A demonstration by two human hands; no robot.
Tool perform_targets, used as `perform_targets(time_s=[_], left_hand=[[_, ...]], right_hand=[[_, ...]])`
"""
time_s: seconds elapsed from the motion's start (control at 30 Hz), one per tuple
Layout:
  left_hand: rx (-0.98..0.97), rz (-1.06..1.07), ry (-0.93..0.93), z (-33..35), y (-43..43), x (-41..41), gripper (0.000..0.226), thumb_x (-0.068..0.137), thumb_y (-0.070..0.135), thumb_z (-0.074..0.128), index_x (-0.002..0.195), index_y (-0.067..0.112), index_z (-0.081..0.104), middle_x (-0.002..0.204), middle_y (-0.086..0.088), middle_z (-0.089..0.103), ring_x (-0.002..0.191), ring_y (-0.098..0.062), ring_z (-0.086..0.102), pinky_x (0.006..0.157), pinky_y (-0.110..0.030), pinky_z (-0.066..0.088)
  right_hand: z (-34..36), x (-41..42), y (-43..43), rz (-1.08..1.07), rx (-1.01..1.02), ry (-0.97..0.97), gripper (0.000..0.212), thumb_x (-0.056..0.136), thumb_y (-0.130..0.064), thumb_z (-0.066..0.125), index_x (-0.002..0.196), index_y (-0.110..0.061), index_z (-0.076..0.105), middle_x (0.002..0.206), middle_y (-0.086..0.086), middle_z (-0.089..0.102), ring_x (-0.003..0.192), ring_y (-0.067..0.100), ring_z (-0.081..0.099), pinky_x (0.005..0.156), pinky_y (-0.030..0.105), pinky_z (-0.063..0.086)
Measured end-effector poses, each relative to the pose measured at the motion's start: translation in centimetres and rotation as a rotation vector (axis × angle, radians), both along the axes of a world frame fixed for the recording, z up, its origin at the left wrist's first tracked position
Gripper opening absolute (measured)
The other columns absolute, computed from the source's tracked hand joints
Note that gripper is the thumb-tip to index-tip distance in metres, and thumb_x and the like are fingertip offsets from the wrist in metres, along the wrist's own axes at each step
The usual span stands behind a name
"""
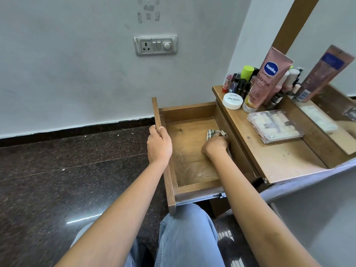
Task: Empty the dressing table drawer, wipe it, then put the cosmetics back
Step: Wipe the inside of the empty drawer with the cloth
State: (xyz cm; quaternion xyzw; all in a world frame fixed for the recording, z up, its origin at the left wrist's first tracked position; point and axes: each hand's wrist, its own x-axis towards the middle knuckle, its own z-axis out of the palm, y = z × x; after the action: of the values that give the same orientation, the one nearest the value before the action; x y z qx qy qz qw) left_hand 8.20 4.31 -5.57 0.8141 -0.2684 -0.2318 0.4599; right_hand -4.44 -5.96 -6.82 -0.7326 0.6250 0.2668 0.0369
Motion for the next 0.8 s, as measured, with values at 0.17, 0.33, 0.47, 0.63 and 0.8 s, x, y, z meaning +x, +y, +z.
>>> perform_targets(time_s=[0.17,0.33,0.47,0.63,0.8], left_hand=[[-0.002,-0.002,-0.004,-0.2,0.1,0.1,0.047,0.102,0.038,0.02,0.142,0.017,0.035,0.118,-0.012,0.059,0.099,-0.031,0.059,0.079,-0.04,0.048],[-0.007,-0.005,-0.005,-0.2,0.1,0.1,0.047,0.102,0.038,0.021,0.142,0.016,0.035,0.118,-0.013,0.059,0.1,-0.032,0.058,0.083,-0.043,0.049],[-0.006,-0.008,-0.01,-0.2,0.2,0.1,0.046,0.102,0.035,0.022,0.14,0.014,0.037,0.12,-0.015,0.058,0.104,-0.034,0.056,0.079,-0.037,0.041],[-0.014,-0.004,-0.027,-0.2,0.3,0.0,0.045,0.102,0.035,0.022,0.137,0.013,0.039,0.119,-0.015,0.058,0.104,-0.034,0.056,0.081,-0.039,0.043],[-0.002,-0.023,-0.038,-0.2,0.2,0.2,0.045,0.102,0.037,0.021,0.138,0.015,0.038,0.116,-0.013,0.058,0.099,-0.032,0.057,0.081,-0.041,0.048]], right_hand=[[1.3,-2.1,5.1,-0.086,0.124,-0.085,0.064,0.099,-0.013,0.038,0.149,0.005,0.003,0.154,0.023,0.005,0.137,0.04,0.024,0.103,0.038,0.044],[0.6,-0.2,7.6,0.049,0.199,-0.226,0.059,0.098,-0.01,0.037,0.15,-0.005,0.009,0.153,0.02,0.004,0.136,0.04,0.019,0.107,0.048,0.038],[-0.4,2.4,7.5,0.219,0.202,-0.321,0.064,0.095,-0.013,0.042,0.152,-0.018,0.012,0.155,0.014,0.001,0.136,0.04,0.017,0.108,0.049,0.034],[-1.2,5.1,4.2,0.218,0.198,-0.333,0.07,0.097,-0.022,0.039,0.153,-0.028,-0.002,0.158,0.01,-0.009,0.14,0.044,0.009,0.105,0.049,0.035],[0.1,4.0,0.7,0.101,0.157,-0.408,0.073,0.094,-0.038,0.048,0.153,-0.023,0.006,0.154,0.016,0.005,0.137,0.045,0.016,0.107,0.051,0.034]])
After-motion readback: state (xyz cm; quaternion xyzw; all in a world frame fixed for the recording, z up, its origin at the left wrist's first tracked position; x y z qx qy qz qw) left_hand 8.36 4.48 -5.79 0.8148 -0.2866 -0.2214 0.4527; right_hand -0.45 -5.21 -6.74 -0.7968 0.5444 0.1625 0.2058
